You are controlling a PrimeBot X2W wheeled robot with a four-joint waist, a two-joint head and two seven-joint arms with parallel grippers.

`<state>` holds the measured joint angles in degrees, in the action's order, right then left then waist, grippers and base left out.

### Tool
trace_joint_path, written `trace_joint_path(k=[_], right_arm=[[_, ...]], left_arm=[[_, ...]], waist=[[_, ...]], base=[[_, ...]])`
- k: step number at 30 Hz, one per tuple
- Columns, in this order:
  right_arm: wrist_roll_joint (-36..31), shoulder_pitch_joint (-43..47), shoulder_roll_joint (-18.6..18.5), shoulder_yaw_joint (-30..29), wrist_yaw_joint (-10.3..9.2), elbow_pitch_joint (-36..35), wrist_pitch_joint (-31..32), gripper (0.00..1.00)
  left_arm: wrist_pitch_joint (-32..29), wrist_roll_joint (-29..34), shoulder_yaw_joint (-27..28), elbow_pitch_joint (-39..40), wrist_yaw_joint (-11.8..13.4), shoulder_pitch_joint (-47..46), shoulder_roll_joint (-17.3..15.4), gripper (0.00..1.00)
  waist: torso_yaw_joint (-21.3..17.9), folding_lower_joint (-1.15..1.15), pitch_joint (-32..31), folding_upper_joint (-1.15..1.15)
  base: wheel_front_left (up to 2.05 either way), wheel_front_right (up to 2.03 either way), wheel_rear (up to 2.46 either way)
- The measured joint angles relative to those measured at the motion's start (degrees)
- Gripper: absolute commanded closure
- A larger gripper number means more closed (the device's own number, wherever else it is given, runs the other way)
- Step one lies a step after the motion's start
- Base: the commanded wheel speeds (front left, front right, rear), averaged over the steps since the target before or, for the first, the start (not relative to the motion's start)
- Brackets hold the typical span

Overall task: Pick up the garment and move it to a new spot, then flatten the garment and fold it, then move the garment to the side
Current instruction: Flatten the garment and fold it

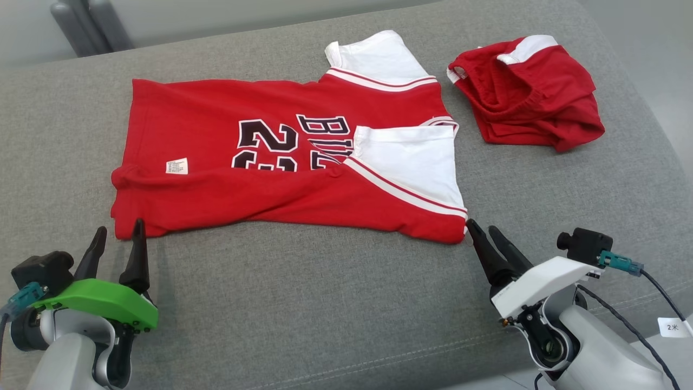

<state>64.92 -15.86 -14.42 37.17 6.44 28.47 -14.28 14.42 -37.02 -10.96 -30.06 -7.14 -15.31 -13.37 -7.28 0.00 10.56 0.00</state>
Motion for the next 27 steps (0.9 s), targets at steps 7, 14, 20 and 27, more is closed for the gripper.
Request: trace_joint_path(k=[7, 14, 20, 27], right_arm=[[2.7, 0.0, 1.6, -0.7, -1.37, 2.8, 0.2, 0.00], [5.2, -0.7, 4.1, -1.3, -1.43, 4.2, 1.8, 0.00], [5.3, -3.2, 4.7, -1.3, -1.43, 5.5, 2.4, 0.24], [5.1, -4.2, 5.2, -1.2, -1.41, 6.5, 2.7, 1.00]], left_arm=[[0.0, 0.5, -1.0, 1.3, 0.0, 0.0, 0.7, 0.00], [0.0, 1.6, -0.7, 2.3, 0.0, 0.0, 0.8, 0.00], [0.0, 1.8, -0.3, 2.8, 0.0, 0.0, 0.8, 0.00], [0.0, 1.5, -0.5, 2.6, 0.0, -0.1, 0.8, 0.00]], waist=[[0.9, 0.00, 0.5, 0.00], [2.0, 0.00, 1.5, 0.00], [2.8, 0.00, 2.4, 0.00], [2.9, 0.00, 2.7, 0.00]], base=[[0.00, 0.00, 0.00], [0.00, 0.00, 0.00], [0.00, 0.00, 0.00], [0.00, 0.00, 0.00]])
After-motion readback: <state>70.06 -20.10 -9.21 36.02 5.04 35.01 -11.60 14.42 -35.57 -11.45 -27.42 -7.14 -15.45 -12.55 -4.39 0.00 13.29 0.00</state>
